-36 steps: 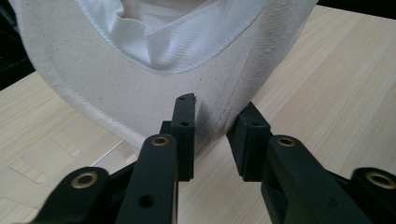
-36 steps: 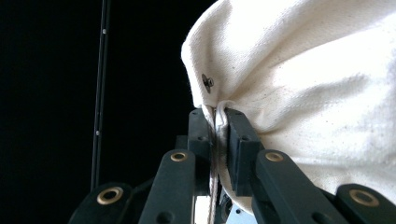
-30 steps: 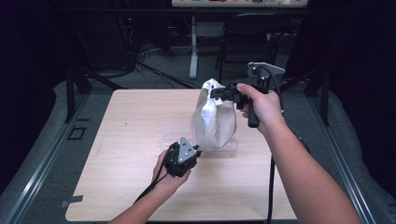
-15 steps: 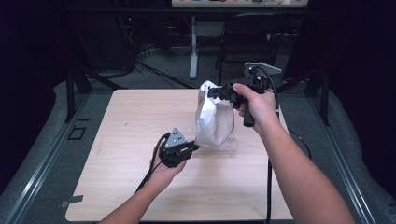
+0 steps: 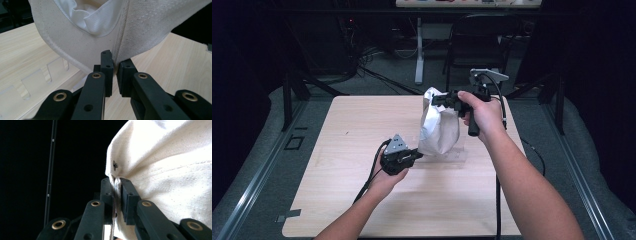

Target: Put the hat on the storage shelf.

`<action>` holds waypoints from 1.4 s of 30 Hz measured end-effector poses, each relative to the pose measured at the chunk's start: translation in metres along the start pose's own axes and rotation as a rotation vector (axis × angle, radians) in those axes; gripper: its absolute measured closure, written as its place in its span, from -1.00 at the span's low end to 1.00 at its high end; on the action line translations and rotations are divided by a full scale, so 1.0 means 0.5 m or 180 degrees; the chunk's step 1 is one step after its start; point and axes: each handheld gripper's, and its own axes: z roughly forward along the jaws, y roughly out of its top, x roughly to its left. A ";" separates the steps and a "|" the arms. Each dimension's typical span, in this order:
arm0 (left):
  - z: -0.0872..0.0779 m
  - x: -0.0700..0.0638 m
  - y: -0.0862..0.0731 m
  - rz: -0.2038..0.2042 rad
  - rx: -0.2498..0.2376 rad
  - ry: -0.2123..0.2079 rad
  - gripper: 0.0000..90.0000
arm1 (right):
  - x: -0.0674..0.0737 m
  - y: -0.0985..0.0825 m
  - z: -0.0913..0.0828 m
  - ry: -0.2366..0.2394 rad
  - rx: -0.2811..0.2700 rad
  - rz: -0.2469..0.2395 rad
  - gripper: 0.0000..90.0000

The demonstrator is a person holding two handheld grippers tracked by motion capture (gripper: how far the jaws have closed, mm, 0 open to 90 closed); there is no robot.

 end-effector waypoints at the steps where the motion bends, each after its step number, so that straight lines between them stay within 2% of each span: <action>1: 0.000 0.002 -0.001 -0.0005 -0.0010 -0.0010 0.89 | -0.001 -0.001 0.005 0.0002 0.0008 -0.0005 0.83; 4: -0.003 0.007 -0.007 -0.0018 -0.0024 -0.0060 0.89 | -0.001 -0.002 0.011 0.0015 0.0029 -0.0005 0.83; 9: -0.016 0.016 -0.022 -0.0069 -0.0031 0.0000 0.90 | 0.004 -0.003 0.020 0.0014 0.0090 -0.0018 0.83; 15: -0.005 -0.005 -0.021 -0.0052 -0.0035 0.0099 0.91 | 0.006 -0.002 0.031 0.0034 0.0128 -0.0028 0.83; 18: 0.001 -0.019 -0.013 0.0072 0.0031 0.0134 0.91 | 0.007 0.000 0.026 0.0044 0.0125 -0.0038 0.83; 21: -0.002 -0.012 -0.015 0.0067 0.0028 0.0093 0.91 | 0.008 0.002 0.018 0.0026 0.0116 -0.0053 0.83; 24: -0.004 -0.004 -0.015 0.0156 0.0019 0.0032 0.91 | 0.007 0.002 0.016 0.0024 0.0111 -0.0062 0.83; 26: -0.010 0.010 -0.014 0.0155 0.0019 -0.0013 0.91 | 0.009 0.000 0.017 0.0023 0.0125 -0.0077 0.83; 29: -0.016 0.024 -0.015 0.0078 0.0008 -0.0083 0.91 | 0.011 -0.001 0.017 0.0016 0.0130 -0.0080 0.83; 32: -0.011 0.025 -0.017 0.0073 0.0062 -0.0110 0.91 | 0.009 0.002 0.017 -0.0020 0.0108 -0.0080 0.83; 40: -0.007 0.024 -0.026 -0.0110 0.0157 -0.0024 0.90 | -0.010 0.005 0.022 -0.0045 0.0087 -0.0022 0.83; 42: -0.006 0.022 -0.028 -0.0140 0.0205 0.0009 0.91 | -0.011 0.005 0.024 -0.0091 0.0101 -0.0032 0.83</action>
